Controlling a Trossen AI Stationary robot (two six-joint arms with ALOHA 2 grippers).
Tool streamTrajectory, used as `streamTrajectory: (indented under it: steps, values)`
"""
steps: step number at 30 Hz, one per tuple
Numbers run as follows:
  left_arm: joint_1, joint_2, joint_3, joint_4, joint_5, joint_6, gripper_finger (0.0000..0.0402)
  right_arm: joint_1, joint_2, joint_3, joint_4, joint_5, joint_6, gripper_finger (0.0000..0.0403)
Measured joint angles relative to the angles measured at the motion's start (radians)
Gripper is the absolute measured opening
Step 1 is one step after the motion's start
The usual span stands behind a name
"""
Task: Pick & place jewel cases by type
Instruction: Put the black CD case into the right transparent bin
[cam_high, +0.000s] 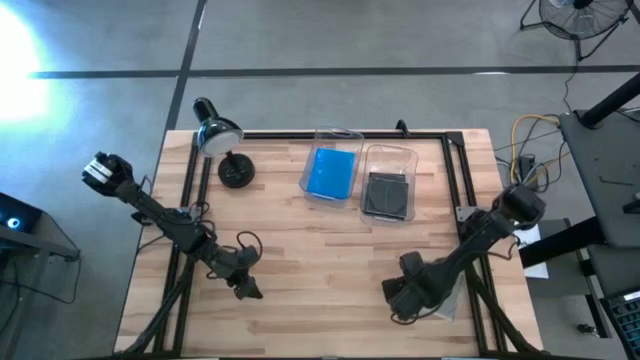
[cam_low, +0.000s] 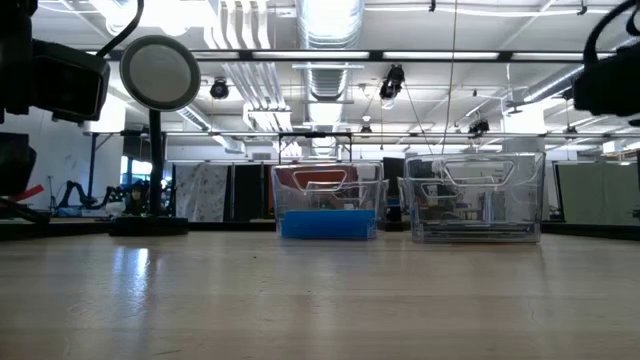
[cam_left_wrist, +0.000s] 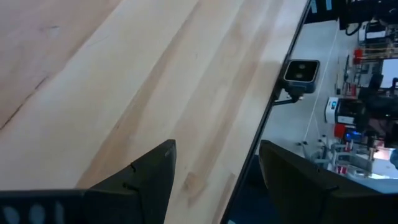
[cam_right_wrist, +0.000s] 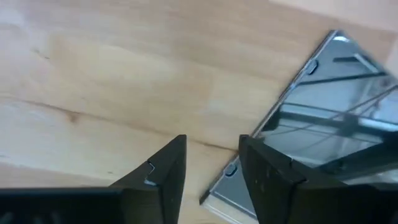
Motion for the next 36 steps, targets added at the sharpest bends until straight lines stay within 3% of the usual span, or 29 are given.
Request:
streamTrajectory:
  steps: [5, 10, 13, 21, 30, 36]
  values:
    - [0.000, 0.000, 0.000, 0.012, -0.001, 0.000, 0.0213, 0.010, 0.033, 0.054, -0.160, -0.028, 0.050, 0.0134]
    - [0.000, 0.000, 0.000, 0.013, -0.006, 0.010, 0.0213, 0.069, 0.046, 0.032, -0.144, -0.059, 0.248, 0.0130]
    - [0.000, 0.000, 0.000, 0.012, -0.011, 0.020, 0.0213, 0.091, 0.063, 0.017, -0.145, -0.125, 0.260, 0.0121]
    - [0.000, 0.000, 0.000, 0.008, -0.031, 0.025, 0.0213, 0.119, 0.070, -0.024, -0.139, -0.150, 0.231, 0.0101]
    - [0.000, 0.000, 0.000, 0.016, -0.031, 0.022, 0.0213, 0.116, 0.067, -0.055, -0.078, -0.069, 0.203, 0.0088]
    - [0.000, 0.000, 0.000, 0.023, -0.069, 0.023, 0.0213, 0.069, 0.065, -0.043, 0.046, 0.062, 0.201, 0.0078]
